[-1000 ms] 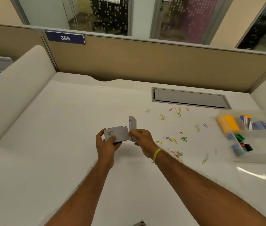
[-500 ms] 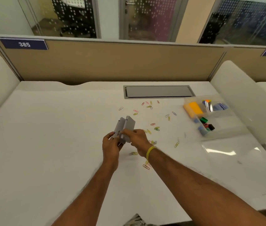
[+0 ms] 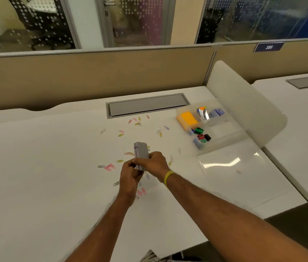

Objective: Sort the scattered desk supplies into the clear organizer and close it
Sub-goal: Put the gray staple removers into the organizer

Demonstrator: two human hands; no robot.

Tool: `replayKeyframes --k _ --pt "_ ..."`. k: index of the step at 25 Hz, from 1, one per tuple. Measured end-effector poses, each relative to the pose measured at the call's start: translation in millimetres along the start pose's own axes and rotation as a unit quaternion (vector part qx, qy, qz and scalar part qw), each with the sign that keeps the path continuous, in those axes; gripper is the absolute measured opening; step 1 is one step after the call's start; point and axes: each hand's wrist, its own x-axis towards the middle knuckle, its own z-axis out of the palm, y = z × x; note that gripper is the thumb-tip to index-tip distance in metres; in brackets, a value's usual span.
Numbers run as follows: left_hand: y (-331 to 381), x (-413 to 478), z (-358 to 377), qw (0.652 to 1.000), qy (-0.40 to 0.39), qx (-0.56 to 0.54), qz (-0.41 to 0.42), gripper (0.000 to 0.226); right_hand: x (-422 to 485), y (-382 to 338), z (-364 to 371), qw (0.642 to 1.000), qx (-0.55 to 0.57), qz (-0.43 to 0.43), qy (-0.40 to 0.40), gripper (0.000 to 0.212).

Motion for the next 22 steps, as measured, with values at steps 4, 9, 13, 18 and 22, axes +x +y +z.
replayKeyframes --k 4,9,13,18,22 --pt "-18.3 2.5 37.3 1.0 -0.028 -0.003 0.001 0.035 5.9 10.9 -44.1 1.0 -0.019 0.006 0.007 0.068" --pt "-45.0 11.9 80.5 0.998 -0.061 0.018 -0.008 0.031 17.2 21.4 -102.8 1.0 -0.014 0.024 0.007 0.07" --pt "-55.1 24.3 121.0 0.987 -0.1 0.127 -0.025 0.031 30.7 29.0 -154.1 0.999 -0.031 0.019 0.036 0.069" --pt "-57.2 45.0 161.9 0.966 -0.124 0.223 -0.025 0.032 60.9 29.5 -228.7 0.99 -0.089 0.001 0.111 0.07" --pt "-62.9 59.1 180.9 0.953 -0.112 0.283 -0.015 0.025 91.6 32.5 -285.7 0.973 -0.173 0.009 0.152 0.067"
